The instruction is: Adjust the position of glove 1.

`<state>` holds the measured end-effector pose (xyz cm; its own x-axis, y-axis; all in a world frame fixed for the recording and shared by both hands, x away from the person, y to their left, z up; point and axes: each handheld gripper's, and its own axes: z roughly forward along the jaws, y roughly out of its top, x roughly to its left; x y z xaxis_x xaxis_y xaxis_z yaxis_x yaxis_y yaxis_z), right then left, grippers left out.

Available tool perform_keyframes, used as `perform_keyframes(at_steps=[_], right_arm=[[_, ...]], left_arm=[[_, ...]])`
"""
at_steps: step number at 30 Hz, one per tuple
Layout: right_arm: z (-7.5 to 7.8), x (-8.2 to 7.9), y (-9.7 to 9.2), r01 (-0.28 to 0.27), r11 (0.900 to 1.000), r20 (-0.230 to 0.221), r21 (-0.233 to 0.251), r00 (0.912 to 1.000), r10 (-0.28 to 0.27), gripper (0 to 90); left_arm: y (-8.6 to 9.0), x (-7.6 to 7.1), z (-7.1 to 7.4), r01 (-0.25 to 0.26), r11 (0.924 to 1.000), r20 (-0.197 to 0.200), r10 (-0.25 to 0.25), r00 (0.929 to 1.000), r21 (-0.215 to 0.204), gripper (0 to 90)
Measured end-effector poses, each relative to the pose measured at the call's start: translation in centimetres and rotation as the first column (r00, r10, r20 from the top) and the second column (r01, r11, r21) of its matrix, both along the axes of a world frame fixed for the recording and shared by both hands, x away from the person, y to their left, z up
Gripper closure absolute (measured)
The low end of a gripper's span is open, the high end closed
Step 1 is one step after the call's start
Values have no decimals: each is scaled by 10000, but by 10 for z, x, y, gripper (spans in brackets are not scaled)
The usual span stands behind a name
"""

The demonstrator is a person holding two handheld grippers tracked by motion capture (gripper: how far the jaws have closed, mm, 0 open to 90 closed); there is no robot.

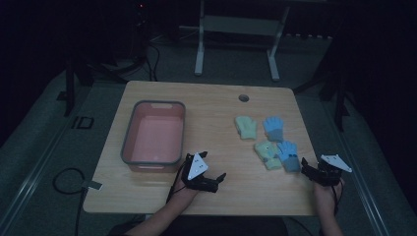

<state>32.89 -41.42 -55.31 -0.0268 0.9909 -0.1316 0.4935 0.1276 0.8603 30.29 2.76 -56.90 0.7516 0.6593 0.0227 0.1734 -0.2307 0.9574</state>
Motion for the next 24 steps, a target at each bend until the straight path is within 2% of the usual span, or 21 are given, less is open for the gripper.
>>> perform_keyframes(at_steps=[8, 17, 24], right_arm=[[0, 1, -2, 49, 9999, -88, 139, 9999, -48, 138], [0, 3, -3, 152, 9996, -154, 230, 9998, -149, 138], [-1, 5, 1, -35, 10000, -455, -62, 9990, 32, 138]], left_arm=[[1, 1, 0, -21, 10000, -111, 20, 9999, -96, 13], [0, 0, 0, -84, 10000, 25, 84, 10000, -35, 12], [1, -1, 0, -11, 10000, 47, 11, 10000, -55, 13]])
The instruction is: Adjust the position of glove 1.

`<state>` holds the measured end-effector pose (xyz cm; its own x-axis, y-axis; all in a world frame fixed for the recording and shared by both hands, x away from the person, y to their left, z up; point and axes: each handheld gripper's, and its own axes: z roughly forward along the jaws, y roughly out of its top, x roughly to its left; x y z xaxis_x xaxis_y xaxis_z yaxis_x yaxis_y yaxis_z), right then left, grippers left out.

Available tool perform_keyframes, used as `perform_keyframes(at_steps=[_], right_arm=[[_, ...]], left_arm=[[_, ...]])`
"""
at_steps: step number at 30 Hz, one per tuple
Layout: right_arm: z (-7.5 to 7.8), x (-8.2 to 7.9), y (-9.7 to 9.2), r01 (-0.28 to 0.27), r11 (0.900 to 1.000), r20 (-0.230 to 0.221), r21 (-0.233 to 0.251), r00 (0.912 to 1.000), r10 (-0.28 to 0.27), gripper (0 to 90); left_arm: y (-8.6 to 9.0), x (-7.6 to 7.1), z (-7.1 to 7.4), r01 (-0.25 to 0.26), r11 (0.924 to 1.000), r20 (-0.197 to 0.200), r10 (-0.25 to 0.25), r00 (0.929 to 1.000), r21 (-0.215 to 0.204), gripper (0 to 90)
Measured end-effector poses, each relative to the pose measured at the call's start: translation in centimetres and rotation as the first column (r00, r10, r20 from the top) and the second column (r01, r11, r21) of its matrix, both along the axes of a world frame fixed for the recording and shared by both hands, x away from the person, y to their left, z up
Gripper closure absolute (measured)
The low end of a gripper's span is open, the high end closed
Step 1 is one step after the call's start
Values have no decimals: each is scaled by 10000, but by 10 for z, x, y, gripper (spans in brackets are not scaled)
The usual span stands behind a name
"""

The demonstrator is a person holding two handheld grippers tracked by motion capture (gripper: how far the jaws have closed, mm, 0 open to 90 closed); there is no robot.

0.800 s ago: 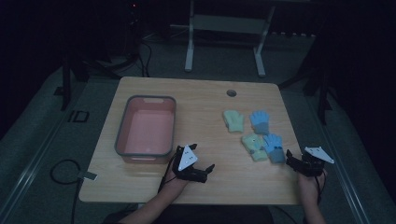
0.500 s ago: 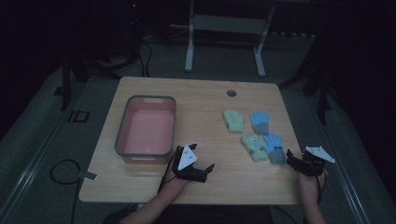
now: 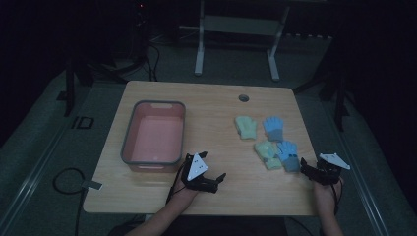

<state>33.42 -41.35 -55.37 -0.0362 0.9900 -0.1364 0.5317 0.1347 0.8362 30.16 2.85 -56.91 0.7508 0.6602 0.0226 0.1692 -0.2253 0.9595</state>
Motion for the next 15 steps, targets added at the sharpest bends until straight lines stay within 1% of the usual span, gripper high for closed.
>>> perform_keyframes(at_steps=[2, 9, 12, 15], right_arm=[[0, 1, -1, 23, 10000, -57, 44, 10000, -22, 138], [0, 0, 0, -53, 10000, -8, 19, 10000, 53, 137], [3, 0, 0, -118, 9998, 35, 164, 9999, 117, 135], [5, 2, -1, -196, 9991, -169, 368, 9997, 202, 135]], left_arm=[[0, 0, 0, 42, 10000, 3, -42, 10000, 30, 13], [1, 0, 0, 73, 10000, -36, -73, 10000, -25, 13], [1, 0, 0, 92, 10000, -45, -92, 9999, -34, 13], [1, 0, 0, 79, 9999, -87, -79, 9999, -66, 13]])
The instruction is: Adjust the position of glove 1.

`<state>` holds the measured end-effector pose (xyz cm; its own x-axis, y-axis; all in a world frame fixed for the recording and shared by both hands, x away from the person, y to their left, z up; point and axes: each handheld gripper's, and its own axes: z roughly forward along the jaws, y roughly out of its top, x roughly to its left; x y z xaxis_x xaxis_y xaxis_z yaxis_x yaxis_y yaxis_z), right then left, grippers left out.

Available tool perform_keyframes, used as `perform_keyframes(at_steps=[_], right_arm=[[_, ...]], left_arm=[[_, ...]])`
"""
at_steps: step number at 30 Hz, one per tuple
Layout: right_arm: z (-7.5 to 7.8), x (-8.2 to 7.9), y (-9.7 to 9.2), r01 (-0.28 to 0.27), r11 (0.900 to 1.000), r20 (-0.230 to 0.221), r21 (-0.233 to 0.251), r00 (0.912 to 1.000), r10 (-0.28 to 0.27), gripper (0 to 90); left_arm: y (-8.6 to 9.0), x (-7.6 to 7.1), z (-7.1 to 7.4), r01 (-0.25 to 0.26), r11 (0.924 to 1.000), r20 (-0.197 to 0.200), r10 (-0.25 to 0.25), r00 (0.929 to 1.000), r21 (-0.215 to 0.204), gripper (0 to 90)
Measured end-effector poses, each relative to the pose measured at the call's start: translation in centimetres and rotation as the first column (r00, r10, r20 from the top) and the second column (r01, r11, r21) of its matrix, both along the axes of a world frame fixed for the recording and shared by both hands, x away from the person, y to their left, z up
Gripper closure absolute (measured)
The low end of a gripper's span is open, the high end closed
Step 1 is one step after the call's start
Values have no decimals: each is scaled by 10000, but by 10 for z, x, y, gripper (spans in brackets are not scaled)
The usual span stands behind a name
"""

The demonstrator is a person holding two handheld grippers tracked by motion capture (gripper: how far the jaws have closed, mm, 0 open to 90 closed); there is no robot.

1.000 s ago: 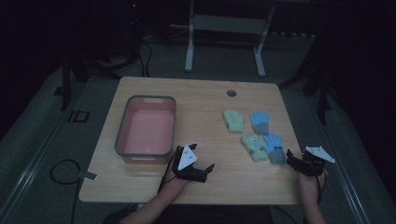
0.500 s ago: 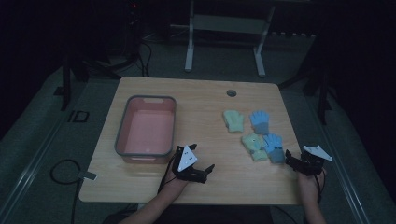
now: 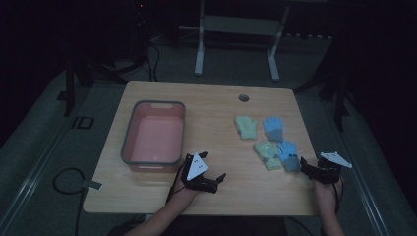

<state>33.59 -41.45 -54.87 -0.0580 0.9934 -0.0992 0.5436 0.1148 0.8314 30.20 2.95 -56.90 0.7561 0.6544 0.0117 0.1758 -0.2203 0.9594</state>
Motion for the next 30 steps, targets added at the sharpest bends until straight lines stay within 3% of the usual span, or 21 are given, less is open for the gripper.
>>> perform_keyframes(at_steps=[7, 8, 13, 14, 17, 25, 30], right_arm=[[19, 1, 3, -273, 9994, 11, 212, 9996, 272, 135], [27, 2, 6, -362, 9993, 106, 91, 9993, 361, 134], [39, 6, 9, -488, 9988, 235, 17, 9985, 487, 125], [50, 10, 13, -590, 9983, 304, 24, 9978, 589, 124], [56, 12, 16, -620, 9981, 307, -32, 9976, 621, 140], [75, 22, 25, -900, 9955, 20, 302, 9959, 900, 144], [86, 33, 41, -1173, 9925, -341, 333, 9924, 1184, 136]], left_arm=[[-1, -1, 0, -26, 10000, 80, 26, 10000, 66, 13], [-2, -1, 0, -26, 10000, 122, 25, 9999, 88, 12], [-2, -2, 0, -12, 9998, 204, 9, 9998, 185, 13], [-3, -2, 0, 2, 9998, 214, -7, 9998, 203, 12], [-2, -2, 0, 18, 9998, 179, -21, 9998, 186, 13], [-2, -2, 0, 42, 9999, 123, -44, 9999, 145, 13], [-3, -3, 0, 64, 9995, 245, -72, 9997, 294, 13]])
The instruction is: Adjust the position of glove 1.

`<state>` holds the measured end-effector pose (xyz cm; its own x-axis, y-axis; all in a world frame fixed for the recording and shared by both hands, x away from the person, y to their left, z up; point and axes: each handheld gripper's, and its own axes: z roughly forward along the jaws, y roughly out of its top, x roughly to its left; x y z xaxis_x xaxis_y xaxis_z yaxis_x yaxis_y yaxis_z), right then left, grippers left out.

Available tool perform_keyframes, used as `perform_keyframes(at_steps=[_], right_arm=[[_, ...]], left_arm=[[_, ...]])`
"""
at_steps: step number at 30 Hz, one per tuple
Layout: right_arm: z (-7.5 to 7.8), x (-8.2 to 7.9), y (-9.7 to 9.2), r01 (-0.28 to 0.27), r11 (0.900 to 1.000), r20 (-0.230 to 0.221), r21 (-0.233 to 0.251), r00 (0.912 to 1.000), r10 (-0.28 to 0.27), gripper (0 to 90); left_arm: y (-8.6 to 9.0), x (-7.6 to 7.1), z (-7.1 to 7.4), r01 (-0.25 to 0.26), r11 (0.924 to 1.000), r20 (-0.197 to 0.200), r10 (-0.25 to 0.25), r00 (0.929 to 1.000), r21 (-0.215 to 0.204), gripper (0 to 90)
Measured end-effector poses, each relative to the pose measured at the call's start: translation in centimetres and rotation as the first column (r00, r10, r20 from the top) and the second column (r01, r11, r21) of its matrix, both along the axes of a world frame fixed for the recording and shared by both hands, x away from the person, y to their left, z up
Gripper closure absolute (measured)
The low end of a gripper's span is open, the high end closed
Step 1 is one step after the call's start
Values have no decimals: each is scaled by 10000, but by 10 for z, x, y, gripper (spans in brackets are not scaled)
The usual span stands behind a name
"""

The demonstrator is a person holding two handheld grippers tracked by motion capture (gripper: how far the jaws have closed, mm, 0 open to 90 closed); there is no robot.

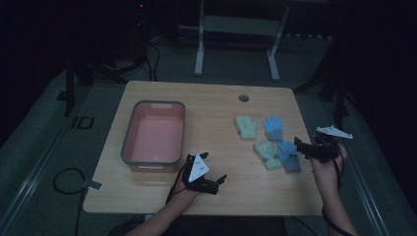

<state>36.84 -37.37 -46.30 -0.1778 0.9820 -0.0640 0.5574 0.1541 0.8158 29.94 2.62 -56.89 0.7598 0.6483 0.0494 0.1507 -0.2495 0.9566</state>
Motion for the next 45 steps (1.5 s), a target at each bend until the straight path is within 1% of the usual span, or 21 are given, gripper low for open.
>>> perform_keyframes(at_steps=[2, 3, 4, 7, 8, 12, 15, 19, 22, 26, 27, 29, 30, 32, 33, 38, 39, 40, 41, 44, 45], right_arm=[[1, 1, 2, -87, 10000, -10, 23, 10000, 87, 130], [5, 4, 11, -188, 9997, 123, -162, 9997, 190, 123], [7, 6, 14, -235, 9994, 136, -239, 9996, 239, 114], [11, 11, 25, -573, 9978, 150, -330, 9982, 578, 108], [13, 13, 28, -588, 9977, 199, -326, 9980, 595, 108], [18, 21, 39, -1000, 9949, 67, -152, 9950, 1001, 108], [19, 27, 47, -1183, 9929, 39, -86, 9930, 1184, 138], [19, 36, 59, -1466, 9891, -45, -98, 9892, 1466, 140], [18, 43, 68, -1614, 9868, -195, -132, 9867, 1611, 157], [14, 51, 82, -1757, 9838, -295, -354, 9842, 1747, 175], [12, 52, 85, -1926, 9807, -407, -329, 9807, 1912, 176], [10, 56, 92, -2016, 9787, -469, -375, 9787, 1998, 215], [8, 57, 95, -2130, 9765, -534, -330, 9760, 2110, 216], [6, 60, 97, -2178, 9756, -555, -290, 9748, 2160, 226], [2, 64, 102, -2359, 9717, -680, -140, 9697, 2345, 231], [-6, 77, 114, -2569, 9664, -886, -72, 9628, 2553, 301], [-9, 82, 118, -2577, 9662, -957, -88, 9620, 2557, 331], [-11, 85, 120, -2622, 9650, -1007, -75, 9603, 2601, 334], [-12, 88, 122, -2602, 9654, -1002, -147, 9611, 2575, 345], [-14, 90, 124, -2632, 9646, -1032, -146, 9600, 2603, 357], [-18, 97, 130, -2694, 9629, -1120, -172, 9575, 2659, 379]], left_arm=[[0, 0, 0, -1, 10000, 11, 1, 10000, -2, 13], [0, 0, 0, -7, 10000, -4, 7, 10000, -9, 13], [0, 0, 0, -18, 10000, -21, 18, 10000, -33, 13], [1, 1, 0, -15, 9999, -88, 14, 10000, -103, 13], [1, 1, 0, -27, 9999, -98, 26, 9999, -101, 13], [1, 1, 0, -21, 9999, -97, 19, 10000, -112, 13], [1, 1, 0, -37, 9999, -117, 35, 9999, -94, 13], [2, 2, 0, -38, 9998, -176, 35, 9998, -186, 13], [2, 2, 0, -34, 9998, -173, 30, 9998, -180, 13], [2, 2, 0, -40, 9998, -182, 36, 9998, -193, 13], [2, 2, 0, -37, 9998, -187, 33, 9998, -197, 13], [2, 2, 0, -30, 9998, -178, 26, 9998, -195, 13], [2, 2, 0, -27, 9998, -180, 23, 9998, -189, 13], [2, 2, 0, -28, 9998, -179, 25, 9998, -187, 12], [2, 2, 0, -25, 9998, -183, 22, 9998, -188, 13], [2, 2, 0, -8, 9999, -175, 5, 9998, -171, 12], [2, 2, 0, -3, 9998, -172, -1, 9999, -192, 13], [2, 2, 0, -3, 9998, -172, -1, 9999, -192, 13], [2, 2, 0, 3, 9998, -173, -6, 9998, -206, 12], [2, 2, 0, 5, 9998, -187, -9, 9998, -218, 13], [2, 2, 0, 5, 9997, -192, -10, 9998, -236, 13]])
